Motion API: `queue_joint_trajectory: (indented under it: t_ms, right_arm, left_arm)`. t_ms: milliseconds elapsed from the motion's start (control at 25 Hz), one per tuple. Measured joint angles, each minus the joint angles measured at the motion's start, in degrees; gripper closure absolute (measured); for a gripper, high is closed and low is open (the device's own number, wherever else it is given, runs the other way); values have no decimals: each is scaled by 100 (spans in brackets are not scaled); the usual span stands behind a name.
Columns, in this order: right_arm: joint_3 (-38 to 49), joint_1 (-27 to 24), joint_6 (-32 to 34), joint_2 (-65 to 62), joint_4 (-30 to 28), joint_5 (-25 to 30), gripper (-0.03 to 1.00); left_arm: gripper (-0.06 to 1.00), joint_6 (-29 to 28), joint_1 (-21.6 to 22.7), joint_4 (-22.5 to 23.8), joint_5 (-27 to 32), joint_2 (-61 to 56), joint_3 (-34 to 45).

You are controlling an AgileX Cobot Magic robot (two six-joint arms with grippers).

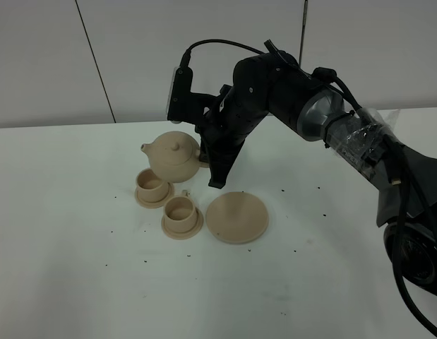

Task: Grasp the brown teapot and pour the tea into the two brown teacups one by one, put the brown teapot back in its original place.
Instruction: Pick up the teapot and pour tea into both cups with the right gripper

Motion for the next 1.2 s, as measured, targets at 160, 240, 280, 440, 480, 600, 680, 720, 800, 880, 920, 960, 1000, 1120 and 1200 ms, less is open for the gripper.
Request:
queue_joint_trajectory:
  t_ms: [160, 240, 280, 440, 480, 600, 680, 720, 800, 880, 920, 960, 1000, 1120, 1200]
  right_arm:
    - [0, 0, -4, 4, 16, -188, 87]
    - [0, 0, -7, 4, 37, -298, 87]
    - [0, 0, -7, 4, 57, -334, 87]
    - [0, 0, -7, 47, 127, -532, 87]
    - [0, 0, -7, 77, 146, -565, 87]
    - [0, 0, -7, 216, 158, -579, 87]
    - [0, 0, -7, 296, 158, -582, 87]
    - [0, 0, -7, 329, 145, -582, 87]
    - [0, 0, -7, 351, 133, -625, 87]
    - [0, 0, -7, 351, 121, -670, 87]
    - [0, 0, -7, 351, 121, -720, 87]
    - [0, 0, -7, 351, 115, -757, 87]
    - [0, 0, -7, 351, 107, -794, 87]
    - [0, 0, -7, 351, 32, -852, 87]
    - [0, -17, -7, 351, 19, -897, 87]
  left_arm:
    - [71, 0, 0, 0, 0, 0, 0]
    - [71, 0, 0, 0, 0, 0, 0]
    - [71, 0, 0, 0, 0, 0, 0]
    - [71, 0, 0, 0, 0, 0, 0]
    - [71, 0, 0, 0, 0, 0, 0]
    - [71, 0, 0, 0, 0, 0, 0]
    - [71, 0, 0, 0, 0, 0, 0]
    - [71, 0, 0, 0, 0, 0, 0]
    - [71, 0, 0, 0, 0, 0, 0]
    - [71, 0, 0, 0, 0, 0, 0]
    - [71, 0, 0, 0, 0, 0, 0]
    - [71, 0, 0, 0, 0, 0, 0]
    - [71, 0, 0, 0, 0, 0, 0]
    - [71, 0, 0, 0, 0, 0, 0]
    - [71, 0, 0, 0, 0, 0, 0]
